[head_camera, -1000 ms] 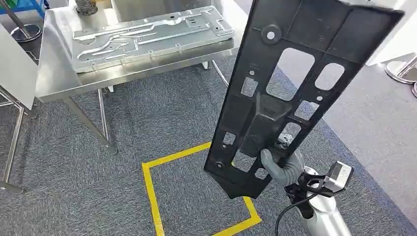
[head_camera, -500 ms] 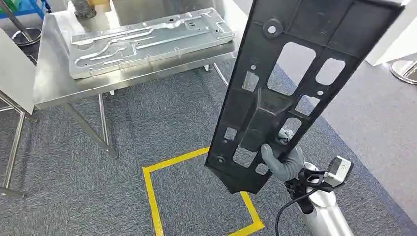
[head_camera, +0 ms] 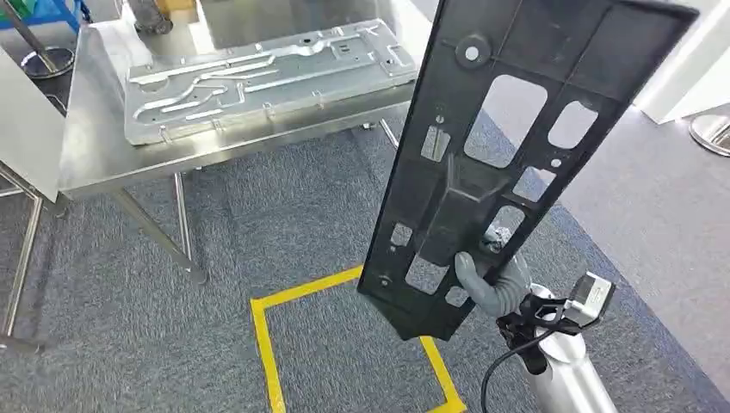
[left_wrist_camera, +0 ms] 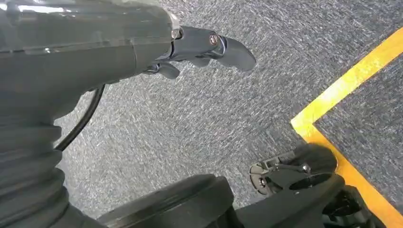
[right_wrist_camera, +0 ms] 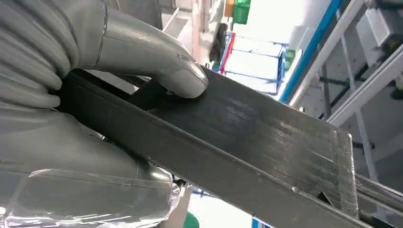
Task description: Take the parts from the cabinet and place them on the table.
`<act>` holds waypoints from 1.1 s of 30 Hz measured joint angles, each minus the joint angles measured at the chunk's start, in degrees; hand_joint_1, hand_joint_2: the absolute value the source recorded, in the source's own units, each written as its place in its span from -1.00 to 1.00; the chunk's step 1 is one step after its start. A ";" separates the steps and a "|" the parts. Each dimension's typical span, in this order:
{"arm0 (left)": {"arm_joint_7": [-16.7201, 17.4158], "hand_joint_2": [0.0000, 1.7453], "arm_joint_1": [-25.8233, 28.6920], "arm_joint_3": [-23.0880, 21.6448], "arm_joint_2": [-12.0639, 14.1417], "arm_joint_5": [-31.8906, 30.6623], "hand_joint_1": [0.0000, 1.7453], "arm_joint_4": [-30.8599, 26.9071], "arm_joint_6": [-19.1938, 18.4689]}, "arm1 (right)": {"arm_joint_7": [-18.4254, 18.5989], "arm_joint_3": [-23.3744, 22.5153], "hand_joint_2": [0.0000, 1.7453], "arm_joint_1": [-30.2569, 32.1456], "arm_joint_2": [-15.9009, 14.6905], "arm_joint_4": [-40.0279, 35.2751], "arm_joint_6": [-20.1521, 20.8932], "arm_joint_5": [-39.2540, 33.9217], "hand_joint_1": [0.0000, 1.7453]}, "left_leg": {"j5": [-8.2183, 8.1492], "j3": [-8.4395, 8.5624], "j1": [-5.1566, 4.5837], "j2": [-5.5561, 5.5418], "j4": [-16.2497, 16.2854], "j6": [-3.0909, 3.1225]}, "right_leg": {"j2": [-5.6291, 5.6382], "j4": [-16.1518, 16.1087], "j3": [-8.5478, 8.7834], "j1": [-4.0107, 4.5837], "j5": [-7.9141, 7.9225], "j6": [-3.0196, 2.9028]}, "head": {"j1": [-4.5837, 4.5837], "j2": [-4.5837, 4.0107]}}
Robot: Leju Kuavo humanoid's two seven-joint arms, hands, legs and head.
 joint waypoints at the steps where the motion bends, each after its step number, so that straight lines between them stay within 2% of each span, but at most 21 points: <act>1: 0.00 1.00 0.04 0.00 -0.07 -0.04 -1.00 0.00 0.02 | 0.00 0.04 1.00 -0.03 0.15 0.02 0.00 -0.02 1.00 | 0.04 0.70 0.04 -0.03 -0.61 0.26 | 0.08 1.13 -0.02 -0.23 -0.47 0.09 | 0.02 0.00; 3: 0.02 1.00 0.16 0.00 -0.07 -0.04 -1.00 0.00 0.02 | -0.07 0.04 1.00 -0.03 0.28 0.02 -0.04 -0.09 1.00 | -0.25 1.21 0.04 0.15 -0.70 0.81 | 0.15 8.13 -3.85 -0.20 -3.54 0.11 | 0.02 0.00; 4: 0.02 1.00 0.17 0.00 -0.09 -0.04 -1.00 0.00 0.02 | -0.07 0.04 1.00 0.20 0.28 0.04 -0.07 -0.09 1.00 | -0.49 1.34 -0.08 0.16 -0.64 1.02 | 0.15 13.76 -7.24 -0.26 -5.51 0.22 | 0.02 0.00; 5: 0.02 1.00 0.25 0.00 -0.09 -0.04 -1.00 0.00 0.02 | -0.07 0.04 1.00 0.45 0.28 0.04 -0.09 -0.09 1.00 | -0.72 1.45 -0.14 0.15 -0.60 1.05 | 0.15 17.60 -9.89 -0.27 -6.19 0.29 | 0.02 0.00; 6: 0.00 1.00 0.31 0.00 -0.09 -0.04 -1.00 0.00 0.02 | -0.07 0.04 1.00 0.64 0.28 0.04 -0.09 -0.07 1.00 | -0.99 1.70 -0.16 0.09 -0.54 1.05 | 0.14 18.63 -11.24 -0.27 -5.30 0.30 | 0.02 0.00; 8: 0.00 1.00 0.37 0.00 -0.09 -0.07 -1.00 0.00 0.02 | -0.07 0.04 1.00 0.76 0.28 0.04 -0.09 0.00 1.00 | -1.75 2.67 -0.16 -0.09 -0.46 0.85 | 0.14 13.21 -9.70 -0.28 -0.21 0.12 | 0.02 0.00; 10: 0.02 1.00 0.57 0.00 -0.13 -0.11 -1.00 0.00 0.02 | -0.07 0.04 1.00 0.74 0.28 0.04 -0.09 0.00 1.00 | -2.86 3.75 -0.17 -0.15 -0.34 0.35 | 0.10 2.66 -5.53 -0.23 5.63 -0.41 | 0.02 0.00; 11: 0.04 1.00 0.56 0.00 -0.15 -0.15 -1.00 0.02 0.02 | -0.07 0.07 1.00 0.75 0.33 0.07 -0.09 0.00 1.00 | -3.30 3.60 -0.54 -0.10 -0.11 -0.08 | 0.09 2.05 -4.90 0.19 4.37 -0.54 | 0.02 0.00; 14: 0.11 1.00 0.57 0.00 -0.13 -0.15 -1.00 0.02 0.02 | -0.07 0.02 1.00 1.03 0.35 -0.11 -0.09 0.02 1.00 | -3.63 3.72 -0.28 0.00 -0.52 -0.82 | 0.33 1.45 -4.91 0.31 3.73 -1.31 | 0.02 0.00; 16: 0.20 1.00 0.43 0.00 -0.07 -0.15 -1.00 0.00 0.04 | -0.07 0.00 1.00 0.93 0.35 -0.22 -0.07 0.02 1.00 | -4.48 4.43 -0.35 0.06 -0.02 -1.56 | 0.37 0.59 -3.89 -0.21 3.52 -1.77 | 0.02 0.00; 17: 0.37 1.00 0.46 0.00 -0.07 -0.15 -1.00 0.00 0.04 | -0.07 -0.02 1.00 0.74 0.31 -0.22 -0.02 0.00 1.00 | -5.64 3.20 -0.33 0.13 2.68 -2.00 | 0.30 0.45 -3.48 -0.24 3.29 -2.09 | 0.02 0.00; 20: 0.20 1.00 -0.48 0.09 -0.07 -0.02 -1.00 0.00 0.02 | -0.07 -0.02 1.00 0.47 0.31 -0.22 -0.02 0.00 1.00 | -10.88 -4.49 -0.10 0.15 16.28 -2.63 | 0.02 0.46 -2.86 -0.18 2.54 -2.39 | 0.02 0.00; 21: 0.15 1.00 -0.71 0.09 -0.07 0.00 -1.00 0.00 0.02 | -0.02 0.00 1.00 0.50 0.31 -0.17 -0.02 0.00 1.00 | -10.72 -5.98 -0.09 0.15 18.52 -2.70 | 0.00 0.46 -2.51 -0.18 2.26 -2.40 | 0.00 0.00; 22: 0.15 1.00 -0.79 0.09 -0.07 -0.02 -1.00 0.00 0.02 | -0.02 0.00 1.00 0.51 0.31 -0.15 -0.02 0.00 1.00 | -8.95 -5.99 -0.07 0.16 17.78 -2.66 | 0.03 0.47 -1.94 -0.18 1.94 -2.38 | 0.02 0.00; 25: 0.42 1.00 -0.24 0.09 -0.07 -0.20 -1.00 0.00 0.00 | -0.02 0.02 1.00 0.48 0.31 -0.17 -0.02 -0.13 1.00 | 0.92 -0.90 -0.10 0.15 3.80 -1.67 | 0.31 0.44 0.14 -0.09 0.77 -2.09 | 0.02 0.00; 27: 0.46 1.00 0.12 0.09 -0.04 -0.17 -1.00 0.00 0.02 | -0.04 0.02 1.00 0.46 0.31 -0.15 -0.07 -0.17 1.00 | 0.26 0.28 -0.68 0.22 0.87 -0.84 | 0.51 0.37 0.21 0.12 0.45 -1.55 | 0.00 0.00; 29: 0.44 1.00 0.12 0.09 -0.04 -0.13 -1.00 0.00 0.02 | 0.00 0.04 1.00 0.56 0.31 -0.15 -0.09 -0.18 1.00 | -0.29 0.35 -0.78 0.16 0.47 -0.47 | 0.31 0.05 -0.06 -0.03 0.62 -0.91 | 0.02 0.00; 30: 0.42 1.00 0.10 0.09 -0.04 -0.15 -1.00 0.00 0.02 | -0.02 0.04 1.00 0.50 0.31 -0.17 -0.11 -0.18 1.00 | -0.15 0.44 -0.73 0.11 0.02 -0.14 | 0.25 -0.23 0.16 0.01 0.63 -0.57 | 0.02 0.00; 31: 0.42 1.00 0.12 0.09 -0.15 -0.15 -1.00 0.00 0.02 | 0.00 0.02 1.00 0.43 0.31 -0.33 -0.15 -0.17 1.00 | 0.31 1.31 0.15 0.19 -1.08 0.19 | 0.23 0.07 0.32 0.00 0.18 -0.27 | 0.00 0.00; 32: 0.44 1.00 0.16 0.09 -0.18 -0.20 -1.00 0.02 0.02 | -0.02 0.02 1.00 0.35 0.44 -0.39 -0.15 -0.20 1.00 | 0.27 1.77 0.05 0.11 -1.53 0.53 | 0.28 1.86 -0.42 0.15 -0.58 -0.21 | 0.02 0.00; 33: 0.44 1.00 0.18 0.09 -0.20 -0.22 -1.00 0.00 0.02 | -0.07 0.02 1.00 0.31 0.72 -0.46 -0.22 -0.22 1.00 | 0.18 1.91 0.00 0.23 -1.56 0.71 | 0.33 5.62 -2.47 0.11 -2.33 -0.17 | 0.02 0.00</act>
